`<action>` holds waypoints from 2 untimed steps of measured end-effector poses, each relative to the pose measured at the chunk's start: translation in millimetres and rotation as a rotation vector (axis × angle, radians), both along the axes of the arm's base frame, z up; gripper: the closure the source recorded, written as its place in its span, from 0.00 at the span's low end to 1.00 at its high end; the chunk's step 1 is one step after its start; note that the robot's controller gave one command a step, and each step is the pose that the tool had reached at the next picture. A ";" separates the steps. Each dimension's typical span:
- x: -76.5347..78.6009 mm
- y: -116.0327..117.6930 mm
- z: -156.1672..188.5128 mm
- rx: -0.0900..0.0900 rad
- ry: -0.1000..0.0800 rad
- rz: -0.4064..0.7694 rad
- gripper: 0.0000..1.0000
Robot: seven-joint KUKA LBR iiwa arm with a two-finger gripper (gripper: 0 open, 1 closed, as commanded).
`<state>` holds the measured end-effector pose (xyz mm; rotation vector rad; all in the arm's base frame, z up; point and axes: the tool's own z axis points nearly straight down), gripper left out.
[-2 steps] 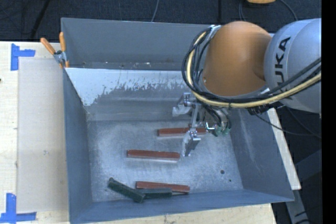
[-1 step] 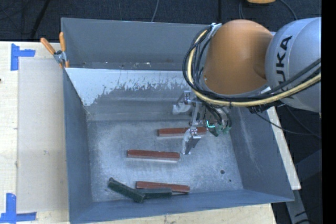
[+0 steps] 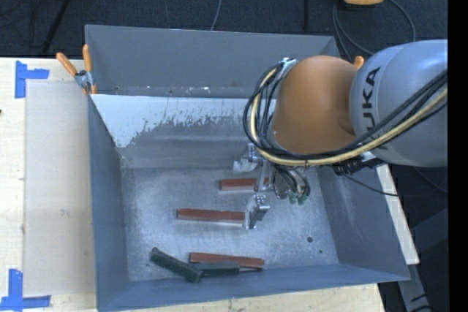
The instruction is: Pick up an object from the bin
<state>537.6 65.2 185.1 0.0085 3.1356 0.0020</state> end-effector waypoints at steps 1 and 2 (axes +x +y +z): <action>8.3 7.1 -109.2 0.001 -0.004 0.026 1.00; 8.3 7.1 -109.2 0.001 -0.004 0.026 1.00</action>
Offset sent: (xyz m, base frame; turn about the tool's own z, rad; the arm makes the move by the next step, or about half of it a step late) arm 0.0000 0.0000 0.0000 0.0000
